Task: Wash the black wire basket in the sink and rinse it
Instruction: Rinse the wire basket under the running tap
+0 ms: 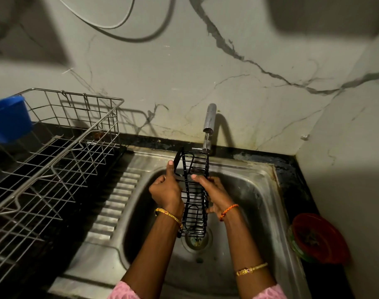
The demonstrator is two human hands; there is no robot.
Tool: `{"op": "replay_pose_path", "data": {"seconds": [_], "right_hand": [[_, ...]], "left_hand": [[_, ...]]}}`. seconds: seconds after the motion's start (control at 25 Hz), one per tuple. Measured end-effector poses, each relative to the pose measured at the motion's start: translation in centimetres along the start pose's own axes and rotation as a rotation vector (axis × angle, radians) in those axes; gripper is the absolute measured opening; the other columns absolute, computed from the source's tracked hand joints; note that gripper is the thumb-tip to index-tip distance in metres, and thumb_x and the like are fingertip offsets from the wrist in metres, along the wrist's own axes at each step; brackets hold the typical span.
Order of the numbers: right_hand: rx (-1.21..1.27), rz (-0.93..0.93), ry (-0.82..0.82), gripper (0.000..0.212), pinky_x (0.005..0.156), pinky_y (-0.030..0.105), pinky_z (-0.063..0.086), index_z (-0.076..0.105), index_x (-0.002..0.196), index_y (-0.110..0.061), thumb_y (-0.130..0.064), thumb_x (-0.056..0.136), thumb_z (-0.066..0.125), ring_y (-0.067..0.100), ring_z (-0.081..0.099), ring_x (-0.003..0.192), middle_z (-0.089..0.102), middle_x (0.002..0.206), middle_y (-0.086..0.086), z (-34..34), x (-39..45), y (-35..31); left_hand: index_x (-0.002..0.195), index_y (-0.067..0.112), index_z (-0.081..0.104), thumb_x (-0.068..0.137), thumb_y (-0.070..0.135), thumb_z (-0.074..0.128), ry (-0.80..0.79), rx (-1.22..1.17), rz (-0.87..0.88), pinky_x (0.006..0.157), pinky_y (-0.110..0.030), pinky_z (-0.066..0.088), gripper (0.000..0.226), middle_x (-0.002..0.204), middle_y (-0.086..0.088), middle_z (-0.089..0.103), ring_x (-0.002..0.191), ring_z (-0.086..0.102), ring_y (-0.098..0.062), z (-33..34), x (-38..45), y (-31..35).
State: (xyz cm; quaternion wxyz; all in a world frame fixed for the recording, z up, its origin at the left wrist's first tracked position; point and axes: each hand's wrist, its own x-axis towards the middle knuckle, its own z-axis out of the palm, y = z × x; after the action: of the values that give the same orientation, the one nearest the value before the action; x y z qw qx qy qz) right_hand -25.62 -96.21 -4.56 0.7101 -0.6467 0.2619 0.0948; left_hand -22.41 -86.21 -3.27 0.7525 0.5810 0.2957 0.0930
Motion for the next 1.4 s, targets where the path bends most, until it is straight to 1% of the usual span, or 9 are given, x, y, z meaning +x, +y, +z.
{"op": "replay_pose_path", "data": {"seconds": [0.2,0.44,0.64,0.76,0.88,1.08,1.2,1.32,1.4], "right_hand": [[0.052,-0.019,0.016,0.083,0.095,0.057,0.040,0.036,0.130,-0.028,-0.054,0.061,0.074,0.026,0.041,0.122,0.040,0.141,0.006,-0.1,-0.5,-0.2],[0.096,-0.046,0.022,0.091,0.096,0.058,0.040,0.041,0.129,-0.031,-0.059,0.049,0.075,0.023,0.046,0.118,0.045,0.137,0.002,0.8,-0.9,-0.7],[0.162,-0.100,-0.006,0.102,0.101,0.058,0.036,0.034,0.134,-0.032,-0.065,0.047,0.076,0.026,0.042,0.125,0.039,0.142,0.003,1.0,-1.2,0.1],[0.162,-0.119,-0.039,0.114,0.102,0.059,0.035,0.032,0.135,-0.035,-0.072,0.036,0.078,0.026,0.042,0.127,0.038,0.145,0.004,1.0,-1.2,0.4],[0.140,-0.143,-0.046,0.114,0.103,0.059,0.034,0.031,0.136,-0.032,-0.068,0.040,0.078,0.025,0.040,0.128,0.036,0.146,0.004,0.9,-1.3,0.4],[0.080,-0.188,-0.026,0.091,0.099,0.044,0.039,0.040,0.125,-0.033,-0.059,0.048,0.080,0.017,0.044,0.119,0.041,0.135,-0.003,0.6,-1.0,1.1],[0.086,-0.239,0.028,0.088,0.098,0.042,0.043,0.048,0.114,-0.038,-0.065,0.037,0.081,0.016,0.049,0.119,0.049,0.132,-0.001,0.8,-0.8,1.6],[0.108,-0.262,0.045,0.083,0.099,0.043,0.042,0.052,0.115,-0.036,-0.063,0.041,0.080,0.015,0.050,0.117,0.053,0.128,-0.004,0.2,-0.5,1.5],[0.118,-0.278,0.046,0.070,0.097,0.044,0.044,0.054,0.112,-0.034,-0.054,0.050,0.081,0.017,0.054,0.114,0.057,0.124,-0.002,-0.4,-0.2,1.0]], "left_hand": [[0.053,0.012,0.054,0.076,0.044,0.075,-0.014,-0.009,-0.014,0.054,-0.030,0.039,0.044,0.053,-0.004,0.051,0.052,0.042,-0.016,-0.2,-0.6,0.4],[0.052,0.012,0.054,0.079,0.041,0.074,-0.007,-0.040,-0.005,0.051,-0.029,0.039,0.044,0.050,-0.003,0.052,0.049,0.042,-0.015,-0.3,-0.7,1.1],[0.048,0.012,0.052,0.080,0.040,0.073,0.007,-0.048,0.041,0.052,-0.031,0.039,0.047,0.048,-0.004,0.051,0.049,0.042,-0.017,-0.4,-0.7,1.0],[0.049,0.012,0.053,0.081,0.038,0.072,0.012,-0.048,0.042,0.052,-0.030,0.039,0.045,0.049,-0.004,0.052,0.049,0.043,-0.016,-0.3,-0.8,1.0],[0.049,0.013,0.053,0.080,0.039,0.072,0.022,-0.041,0.054,0.054,-0.032,0.041,0.045,0.049,-0.004,0.054,0.049,0.045,-0.017,-0.3,-0.6,0.9],[0.049,0.012,0.054,0.080,0.038,0.072,0.029,-0.043,0.061,0.053,-0.030,0.041,0.045,0.048,-0.004,0.052,0.048,0.044,-0.016,-0.2,-0.7,1.0],[0.048,0.011,0.053,0.078,0.040,0.074,0.026,-0.030,0.038,0.055,-0.030,0.041,0.046,0.050,-0.006,0.052,0.052,0.044,-0.019,0.2,-0.7,1.0],[0.051,0.011,0.049,0.078,0.040,0.075,-0.021,-0.023,0.030,0.054,-0.030,0.038,0.048,0.054,-0.008,0.048,0.057,0.041,-0.020,0.7,-1.0,0.9],[0.049,0.013,0.043,0.078,0.037,0.075,-0.042,-0.035,0.032,0.051,-0.028,0.036,0.050,0.050,-0.004,0.043,0.056,0.039,-0.019,1.1,-1.4,1.0]]}}
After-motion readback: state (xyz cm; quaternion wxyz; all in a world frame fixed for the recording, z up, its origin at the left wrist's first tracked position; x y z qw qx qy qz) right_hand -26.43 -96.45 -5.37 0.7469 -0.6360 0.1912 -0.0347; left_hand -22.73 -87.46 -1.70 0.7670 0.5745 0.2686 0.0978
